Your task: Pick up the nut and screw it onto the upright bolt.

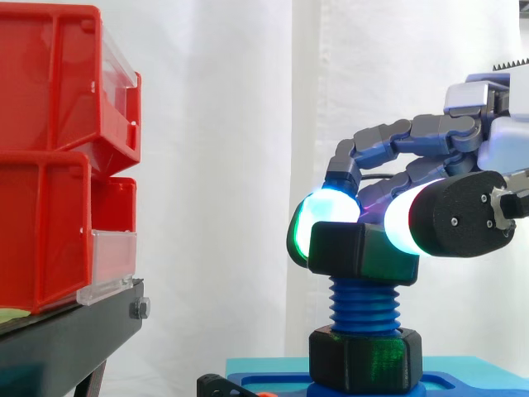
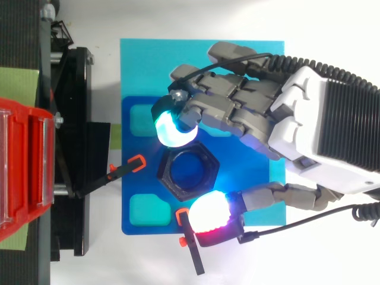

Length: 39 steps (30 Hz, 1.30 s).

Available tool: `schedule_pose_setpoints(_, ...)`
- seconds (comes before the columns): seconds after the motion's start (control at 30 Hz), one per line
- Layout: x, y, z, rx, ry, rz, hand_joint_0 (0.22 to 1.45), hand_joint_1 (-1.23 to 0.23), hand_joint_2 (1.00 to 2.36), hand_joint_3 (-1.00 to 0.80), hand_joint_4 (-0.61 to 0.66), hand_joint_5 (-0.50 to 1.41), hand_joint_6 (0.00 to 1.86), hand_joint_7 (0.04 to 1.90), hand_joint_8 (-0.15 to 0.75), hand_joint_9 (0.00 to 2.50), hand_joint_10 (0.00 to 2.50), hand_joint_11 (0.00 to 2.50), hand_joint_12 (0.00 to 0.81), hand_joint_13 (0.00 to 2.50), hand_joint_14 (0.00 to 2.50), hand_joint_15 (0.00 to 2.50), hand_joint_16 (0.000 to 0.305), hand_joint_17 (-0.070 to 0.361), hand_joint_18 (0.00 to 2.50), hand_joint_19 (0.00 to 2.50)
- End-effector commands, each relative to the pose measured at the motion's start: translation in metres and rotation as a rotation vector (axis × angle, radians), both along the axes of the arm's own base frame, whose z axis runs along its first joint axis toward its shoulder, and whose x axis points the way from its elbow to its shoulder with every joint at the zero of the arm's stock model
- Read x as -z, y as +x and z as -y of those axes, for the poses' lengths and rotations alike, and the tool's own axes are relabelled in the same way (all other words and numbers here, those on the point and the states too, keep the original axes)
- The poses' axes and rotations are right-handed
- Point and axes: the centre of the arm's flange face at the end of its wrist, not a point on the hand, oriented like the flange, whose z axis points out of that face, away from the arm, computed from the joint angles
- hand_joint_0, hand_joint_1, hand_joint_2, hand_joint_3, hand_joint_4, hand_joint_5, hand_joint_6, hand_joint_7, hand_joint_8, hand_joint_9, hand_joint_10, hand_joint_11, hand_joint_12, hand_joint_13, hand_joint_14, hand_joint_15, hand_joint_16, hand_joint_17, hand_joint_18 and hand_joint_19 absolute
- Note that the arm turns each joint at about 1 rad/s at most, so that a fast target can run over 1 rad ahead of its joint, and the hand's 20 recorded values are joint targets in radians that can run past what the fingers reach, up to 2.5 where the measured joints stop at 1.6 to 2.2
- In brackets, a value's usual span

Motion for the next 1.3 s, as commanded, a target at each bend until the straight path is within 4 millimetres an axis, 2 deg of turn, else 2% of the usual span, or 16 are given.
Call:
schedule_pose_setpoints(0.0, -0.0015, 0.0013, -0.0007, -0.005, -0.014, 0.008, 0.55, -0.64, 1.00, -0.50, 0.32, -0.16, 0.50, 1.23, 0.360, 0.55, 0.00, 0.00, 0.402, 0.63, 0.00, 0.01, 0.050, 0.112, 0.56, 0.04)
schedule_pose_setpoints(1.03, -0.0006, 0.0022, 0.0047, -0.013, -0.032, 0.008, 0.54, -0.64, 1.00, -0.50, 0.32, -0.16, 0.50, 1.23, 0.359, 0.55, 0.00, 0.00, 0.404, 0.63, 0.00, 0.01, 0.050, 0.112, 0.56, 0.06)
schedule_pose_setpoints(1.17, -0.0006, 0.0022, 0.0047, -0.013, -0.032, 0.008, 0.52, -0.61, 1.00, -0.50, 0.31, -0.17, 0.50, 1.12, 0.359, 0.53, 0.00, 0.00, 0.414, 0.62, 0.00, 0.01, 0.052, 0.116, 0.57, 0.06)
schedule_pose_setpoints(1.27, -0.0004, 0.0021, 0.0047, -0.013, -0.032, 0.007, 0.45, -0.55, 1.00, -0.50, 0.30, -0.20, 0.50, 0.92, 0.357, 0.47, 0.00, 0.00, 0.441, 0.56, 0.00, 0.00, 0.060, 0.134, 0.55, 0.05)
